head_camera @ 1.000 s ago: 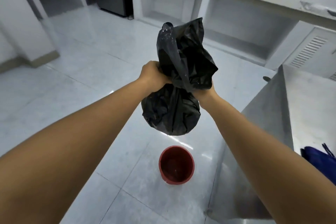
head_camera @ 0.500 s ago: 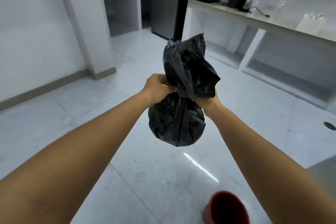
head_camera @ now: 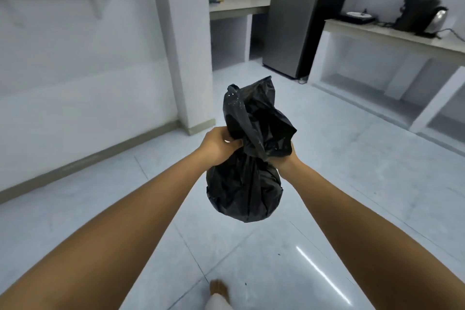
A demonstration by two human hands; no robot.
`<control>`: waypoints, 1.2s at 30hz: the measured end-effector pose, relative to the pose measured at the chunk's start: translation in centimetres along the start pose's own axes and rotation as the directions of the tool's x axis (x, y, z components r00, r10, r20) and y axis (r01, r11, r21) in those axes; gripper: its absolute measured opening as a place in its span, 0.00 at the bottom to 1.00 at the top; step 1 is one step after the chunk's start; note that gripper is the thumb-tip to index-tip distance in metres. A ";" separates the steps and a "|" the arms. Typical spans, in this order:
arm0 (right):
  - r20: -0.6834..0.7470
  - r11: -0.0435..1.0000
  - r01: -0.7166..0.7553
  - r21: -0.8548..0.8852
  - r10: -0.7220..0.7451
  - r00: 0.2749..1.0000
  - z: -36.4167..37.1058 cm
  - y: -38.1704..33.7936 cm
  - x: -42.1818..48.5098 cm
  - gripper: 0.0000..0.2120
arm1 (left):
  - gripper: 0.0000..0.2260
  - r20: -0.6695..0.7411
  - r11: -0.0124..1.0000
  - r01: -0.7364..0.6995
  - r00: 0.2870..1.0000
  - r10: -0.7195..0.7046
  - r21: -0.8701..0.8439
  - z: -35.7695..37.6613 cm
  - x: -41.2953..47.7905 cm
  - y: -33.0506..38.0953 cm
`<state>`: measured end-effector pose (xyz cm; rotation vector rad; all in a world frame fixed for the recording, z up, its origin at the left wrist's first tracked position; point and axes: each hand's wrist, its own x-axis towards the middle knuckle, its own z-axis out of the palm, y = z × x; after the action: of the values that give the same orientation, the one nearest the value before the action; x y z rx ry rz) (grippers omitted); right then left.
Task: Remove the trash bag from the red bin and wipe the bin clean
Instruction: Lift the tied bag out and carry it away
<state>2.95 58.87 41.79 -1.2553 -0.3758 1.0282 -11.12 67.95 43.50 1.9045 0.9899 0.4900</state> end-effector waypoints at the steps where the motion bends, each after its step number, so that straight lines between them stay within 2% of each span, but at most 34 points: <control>1: -0.008 0.997 0.001 -0.083 -0.002 1.000 1.9 0.0 2.4 0.10 | 0.10 -0.019 1.000 0.012 1.000 -0.012 -0.022 -1.5 2.1 -1.0; 2: -0.047 0.985 -0.007 -0.174 -0.001 0.999 4.1 -0.2 4.7 0.07 | 0.09 -0.035 0.998 0.030 0.999 -0.032 -0.048 -3.0 4.2 -1.8; 3: -0.056 0.981 -0.020 -0.192 0.009 0.998 5.9 -0.3 7.2 0.07 | 0.09 -0.045 0.996 0.054 0.997 -0.058 -0.074 -4.4 6.3 -2.6; 4: -0.035 0.981 -0.032 -0.190 0.026 0.999 7.4 -0.3 9.5 0.07 | 0.08 -0.048 0.993 0.079 0.995 -0.083 -0.085 -5.8 8.3 -3.3; 7: 0.056 0.991 -0.086 -0.099 0.091 0.994 11.6 -0.1 15.3 0.17 | 0.03 -0.046 0.991 0.116 0.992 -0.119 -0.059 -9.8 13.6 -5.4; 10: 0.025 0.985 -0.169 -0.033 0.170 0.985 16.4 -0.1 21.9 0.06 | 0.07 -0.107 0.987 0.139 0.983 -0.147 -0.081 -14.0 18.6 -7.8; 11: 0.033 0.982 -0.185 -0.043 0.186 0.982 18.0 0.2 24.0 0.06 | 0.07 -0.125 0.985 0.142 0.980 -0.153 -0.093 -15.4 20.3 -8.7; 13: 0.064 0.979 -0.193 -0.058 0.197 0.978 21.3 1.0 27.6 0.12 | 0.08 -0.152 0.982 0.154 0.974 -0.169 -0.106 -18.1 23.7 -10.5; 14: 0.052 0.978 -0.204 -0.051 0.207 0.977 22.9 1.3 29.5 0.14 | 0.08 -0.160 0.981 0.163 0.971 -0.179 -0.109 -19.4 25.5 -11.6; 17: -0.007 0.971 -0.231 0.051 0.232 0.973 27.2 1.7 34.4 0.10 | 0.08 -0.167 0.976 0.173 0.967 -0.195 -0.134 -22.9 30.6 -14.5; 20: -0.040 0.974 -0.215 0.075 0.218 0.975 31.0 2.6 39.2 0.08 | 0.05 -0.118 0.977 0.163 0.977 -0.179 -0.135 -26.4 35.5 -16.9; 24: -0.103 0.965 -0.212 0.152 0.229 0.968 36.1 3.7 44.8 0.14 | 0.07 -0.032 0.975 0.159 0.986 -0.165 -0.154 -31.2 42.5 -19.8; 27: -0.088 0.960 -0.212 0.183 0.231 0.969 39.1 3.9 49.0 0.18 | 0.11 -0.027 0.963 0.195 0.979 -0.203 -0.188 -33.4 47.6 -21.7; 29: -0.158 0.957 -0.213 0.198 0.245 0.957 40.8 4.4 51.6 0.15 | 0.11 -0.039 0.951 0.243 0.966 -0.255 -0.191 -34.3 50.6 -23.4; 31: -0.186 0.914 -0.284 0.291 0.346 0.920 41.8 4.9 54.3 0.08 | 0.10 -0.050 0.929 0.284 0.951 -0.304 -0.235 -34.8 53.0 -25.3; 33: -0.196 0.918 -0.286 0.275 0.344 0.918 43.1 5.7 57.8 0.08 | 0.08 -0.049 0.904 0.330 0.933 -0.355 -0.270 -35.6 56.1 -26.9; 36: -0.225 0.916 -0.348 0.200 0.389 0.893 44.8 7.0 62.9 0.10 | 0.04 -0.072 0.908 0.328 0.931 -0.358 -0.261 -36.7 60.5 -29.6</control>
<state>0.23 135.72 32.03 -1.3286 0.1556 1.1687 -12.32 143.98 33.43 1.4545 1.2533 0.4947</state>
